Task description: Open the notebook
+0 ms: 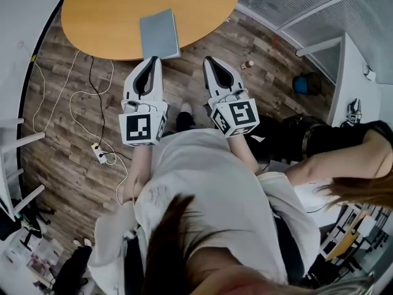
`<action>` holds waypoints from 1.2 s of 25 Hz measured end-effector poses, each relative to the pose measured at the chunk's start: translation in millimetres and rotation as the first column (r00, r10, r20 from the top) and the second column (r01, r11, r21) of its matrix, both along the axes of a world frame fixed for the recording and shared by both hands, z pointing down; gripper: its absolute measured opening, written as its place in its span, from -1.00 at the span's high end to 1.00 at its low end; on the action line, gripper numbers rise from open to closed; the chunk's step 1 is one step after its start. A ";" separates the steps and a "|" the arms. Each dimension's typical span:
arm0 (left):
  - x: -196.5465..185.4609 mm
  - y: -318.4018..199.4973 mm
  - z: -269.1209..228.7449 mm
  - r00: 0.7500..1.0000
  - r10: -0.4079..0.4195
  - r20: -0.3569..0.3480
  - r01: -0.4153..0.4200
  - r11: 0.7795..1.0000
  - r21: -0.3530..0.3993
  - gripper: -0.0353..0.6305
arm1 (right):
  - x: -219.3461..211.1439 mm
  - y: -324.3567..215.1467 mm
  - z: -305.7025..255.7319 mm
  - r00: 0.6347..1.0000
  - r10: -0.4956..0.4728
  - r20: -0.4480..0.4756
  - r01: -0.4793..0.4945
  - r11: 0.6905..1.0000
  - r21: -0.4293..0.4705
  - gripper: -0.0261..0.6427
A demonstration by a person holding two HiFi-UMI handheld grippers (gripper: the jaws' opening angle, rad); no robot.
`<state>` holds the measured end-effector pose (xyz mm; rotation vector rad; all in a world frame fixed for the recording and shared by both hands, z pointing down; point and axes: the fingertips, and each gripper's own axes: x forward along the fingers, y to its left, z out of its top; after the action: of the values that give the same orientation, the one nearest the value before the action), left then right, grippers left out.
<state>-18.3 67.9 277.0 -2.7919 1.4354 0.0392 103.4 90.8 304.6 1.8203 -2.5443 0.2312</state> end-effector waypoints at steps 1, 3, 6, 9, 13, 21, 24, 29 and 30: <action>2.0 -6.1 1.6 1.000 -0.008 0.001 0.008 1.000 -0.002 0.84 | 4.8 -4.6 0.9 1.000 -0.001 0.000 0.001 1.000 -0.001 0.92; 5.3 -13.9 6.4 1.000 -0.022 0.006 0.022 1.000 -0.007 0.84 | 14.1 -8.2 4.4 1.000 0.001 0.002 -0.001 1.000 -0.004 0.92; 10.6 -23.4 12.6 1.000 -0.027 0.016 0.027 0.999 -0.020 0.84 | 29.1 -11.1 9.9 1.000 0.026 0.010 -0.025 1.000 -0.019 0.92; 13.4 -35.6 16.8 0.999 -0.022 0.024 0.023 0.999 -0.032 0.84 | 41.0 -18.4 12.2 0.998 0.058 0.014 -0.057 0.998 -0.029 0.92; 13.4 -55.3 23.2 0.999 -0.014 0.029 0.016 0.999 -0.048 0.84 | 48.6 -34.4 12.3 0.996 0.092 0.018 -0.092 0.995 -0.032 0.92; -2.8 -112.0 22.9 0.999 -0.021 0.025 0.021 0.999 -0.038 0.84 | 30.3 -93.6 11.5 0.997 0.077 0.011 -0.077 0.996 -0.042 0.92; -8.4 -137.2 22.0 1.000 -0.011 0.026 0.013 0.999 -0.047 0.84 | 21.4 -119.2 6.0 0.998 0.065 -0.004 -0.065 0.997 -0.045 0.92; -11.6 -173.7 25.3 0.999 0.011 0.030 -0.009 0.999 -0.048 0.84 | 19.9 -151.6 5.2 0.996 0.090 -0.020 -0.091 0.995 -0.050 0.92; -12.1 -179.4 26.0 1.000 0.014 0.028 -0.012 0.999 -0.049 0.84 | 20.1 -156.4 6.3 0.995 0.096 -0.021 -0.097 0.994 -0.051 0.92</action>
<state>-30.4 -111.5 303.0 -2.8278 1.4313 -0.0358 123.5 -65.6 310.9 1.9187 -2.4169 0.2772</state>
